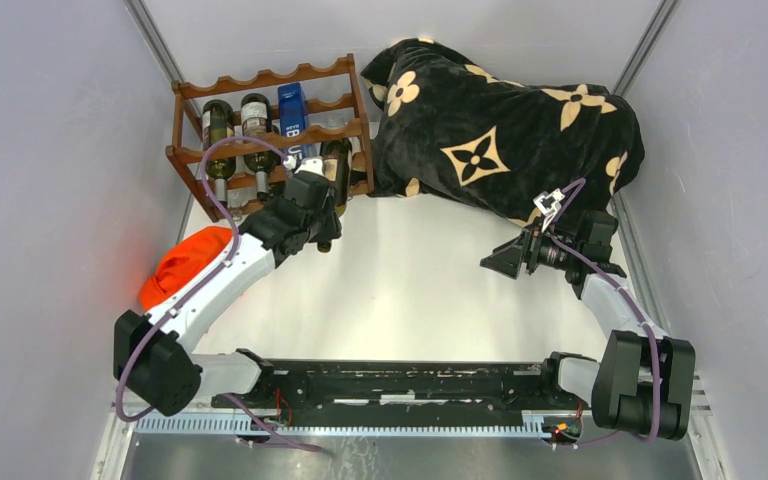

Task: Put the wine bottle on the wine rack
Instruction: Place the wine bottle in the wine rack.

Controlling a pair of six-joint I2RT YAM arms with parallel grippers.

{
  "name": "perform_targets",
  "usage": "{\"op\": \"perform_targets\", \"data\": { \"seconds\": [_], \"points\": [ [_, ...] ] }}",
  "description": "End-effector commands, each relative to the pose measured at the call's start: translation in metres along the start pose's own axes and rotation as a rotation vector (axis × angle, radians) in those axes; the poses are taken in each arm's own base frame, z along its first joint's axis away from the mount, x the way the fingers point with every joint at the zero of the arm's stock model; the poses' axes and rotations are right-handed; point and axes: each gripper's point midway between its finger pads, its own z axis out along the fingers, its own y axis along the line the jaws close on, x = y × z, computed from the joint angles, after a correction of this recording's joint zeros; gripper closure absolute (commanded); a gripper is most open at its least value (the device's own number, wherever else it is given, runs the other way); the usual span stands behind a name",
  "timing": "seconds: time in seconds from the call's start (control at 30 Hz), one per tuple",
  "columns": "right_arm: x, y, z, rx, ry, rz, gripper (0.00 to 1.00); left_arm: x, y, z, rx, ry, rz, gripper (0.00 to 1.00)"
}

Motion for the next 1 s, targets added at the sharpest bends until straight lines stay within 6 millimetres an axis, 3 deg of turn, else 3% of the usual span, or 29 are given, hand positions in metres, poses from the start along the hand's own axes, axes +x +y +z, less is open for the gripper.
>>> {"op": "perform_targets", "data": {
  "seconds": [0.0, 0.5, 0.97],
  "points": [
    [-0.021, 0.006, -0.002, -0.018, -0.028, -0.093, 0.02, -0.080, -0.019, -0.009, 0.056, -0.222, -0.029, 0.98],
    [-0.018, 0.008, -0.003, -0.025, -0.019, -0.073, 0.02, -0.134, -0.029, 0.034, -0.002, -0.293, -0.051, 0.98],
    [-0.019, 0.010, -0.003, -0.028, -0.018, -0.077, 0.02, -0.170, -0.032, 0.068, -0.065, -0.338, -0.070, 0.98]
  ]
}}
